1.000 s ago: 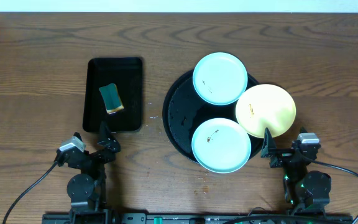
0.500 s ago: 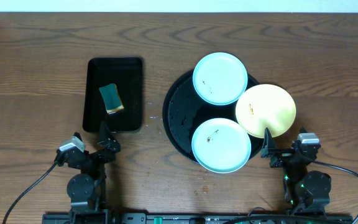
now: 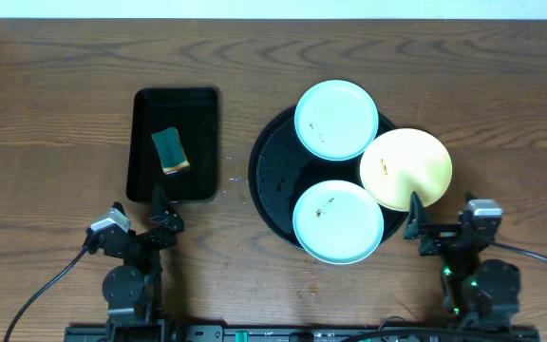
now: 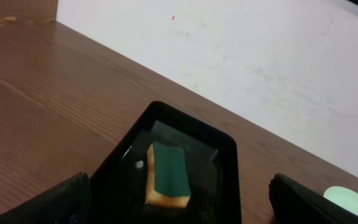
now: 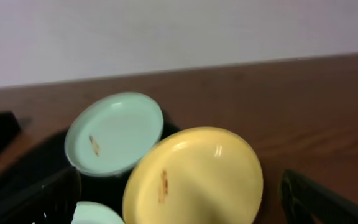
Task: Clean dirty plates on tray and stack at the side
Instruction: 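Move the right gripper over the yellow plate's near edge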
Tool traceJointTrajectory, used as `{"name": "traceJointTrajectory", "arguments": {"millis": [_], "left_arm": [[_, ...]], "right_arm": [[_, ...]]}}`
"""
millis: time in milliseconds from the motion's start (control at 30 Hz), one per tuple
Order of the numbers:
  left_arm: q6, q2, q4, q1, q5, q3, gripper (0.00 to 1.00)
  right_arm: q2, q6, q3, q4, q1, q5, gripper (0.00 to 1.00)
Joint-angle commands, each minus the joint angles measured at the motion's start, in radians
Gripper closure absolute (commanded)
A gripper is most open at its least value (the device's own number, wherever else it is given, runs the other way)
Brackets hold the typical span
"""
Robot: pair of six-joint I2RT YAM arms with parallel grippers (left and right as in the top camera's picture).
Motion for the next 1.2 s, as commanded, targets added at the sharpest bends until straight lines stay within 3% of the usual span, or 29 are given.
{"name": "traceJointTrajectory", "arguments": {"millis": [0,167,400,533,667,800,1000,1167], "left_arm": [[-0.008,-0.005,-0.045,-0.002,-0.01,-0.016,0.09],[-0.008,-0.005,-0.045,-0.002,-0.01,-0.016,0.09],[-0.008,-0.005,-0.045,-0.002,-0.01,-0.016,0.09],[-0.008,-0.005,-0.045,-0.002,-0.01,-0.016,0.09],[-0.008,-0.005,-0.045,-0.002,-0.01,-0.016,0.09],[-0.008,-0.005,-0.045,-0.002,-0.01,-0.016,0.09],[-0.008,-0.005,-0.045,-0.002,-0.01,-0.016,0.09],[-0.008,-0.005,-0.045,-0.002,-0.01,-0.016,0.09]], "right_arm": [[0.07,0.005,0.165,-0.06,-0.008,-0.004,0.01],[0.269,-0.013,0.444,-0.256,-0.008,-0.034,0.01],[0.646,-0.098,0.896,-0.671,-0.008,-0.068,0.01],[0.796,-0.098,1.087,-0.796,-0.008,-0.156,0.01],[0.848,-0.099,1.145,-0.813,-0.008,-0.301,0.01],[0.86,-0.097,1.142,-0.826,-0.008,-0.357,0.27],[0.885,-0.064,1.141,-0.888,-0.008,-0.354,0.27],[0.902,-0.064,1.141,-0.918,-0.008,-0.354,0.33]]}}
